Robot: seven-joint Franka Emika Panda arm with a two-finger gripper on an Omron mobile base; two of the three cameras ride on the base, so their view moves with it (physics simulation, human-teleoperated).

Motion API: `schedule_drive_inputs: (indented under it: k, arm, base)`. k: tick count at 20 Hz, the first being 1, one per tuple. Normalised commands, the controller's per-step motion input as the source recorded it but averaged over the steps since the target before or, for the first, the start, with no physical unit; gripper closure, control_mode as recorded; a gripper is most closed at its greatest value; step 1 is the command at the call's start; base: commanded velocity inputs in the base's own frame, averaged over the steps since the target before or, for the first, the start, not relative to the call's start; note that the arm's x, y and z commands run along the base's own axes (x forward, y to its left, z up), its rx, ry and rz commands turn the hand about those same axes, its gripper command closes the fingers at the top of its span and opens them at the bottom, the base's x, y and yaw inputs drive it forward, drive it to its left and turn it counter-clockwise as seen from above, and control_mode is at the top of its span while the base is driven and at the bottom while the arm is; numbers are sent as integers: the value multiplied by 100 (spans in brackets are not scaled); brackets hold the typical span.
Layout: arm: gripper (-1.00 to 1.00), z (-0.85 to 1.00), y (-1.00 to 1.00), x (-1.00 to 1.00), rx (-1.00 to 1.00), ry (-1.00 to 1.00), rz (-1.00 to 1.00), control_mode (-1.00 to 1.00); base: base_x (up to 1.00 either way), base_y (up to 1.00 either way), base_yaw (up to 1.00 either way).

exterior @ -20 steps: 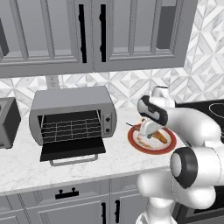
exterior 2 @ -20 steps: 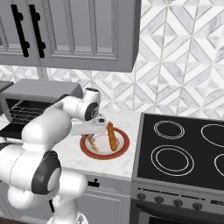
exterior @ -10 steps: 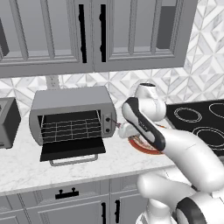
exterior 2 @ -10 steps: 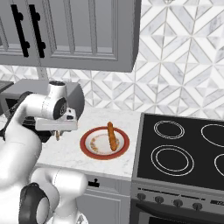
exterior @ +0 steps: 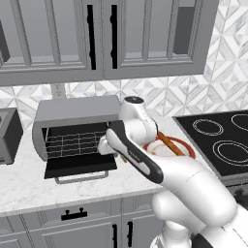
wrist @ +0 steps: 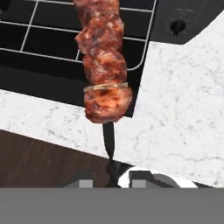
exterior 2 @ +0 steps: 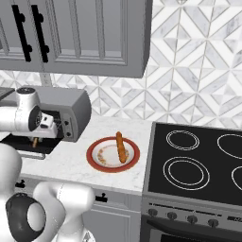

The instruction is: Pick up the kebab skewer and baguette bread, and place them inside the toaster oven. Close the toaster oven door and start by setting the timer.

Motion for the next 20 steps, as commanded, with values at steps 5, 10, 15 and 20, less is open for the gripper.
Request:
schedule_drive_inputs:
  k: [5, 10, 15, 20]
  arm:
    - [100, 11, 100, 19, 0, 0, -34, -100]
    - [100, 29, 100, 12, 0, 1, -23, -100]
    - [100, 6, 61, 43, 0, 7, -3, -100]
    - [100, 0, 61, 36, 0, 13, 0, -100]
  base:
    - [0, 0, 0]
    - [0, 0, 0]
    - [0, 0, 0]
    - [0, 0, 0]
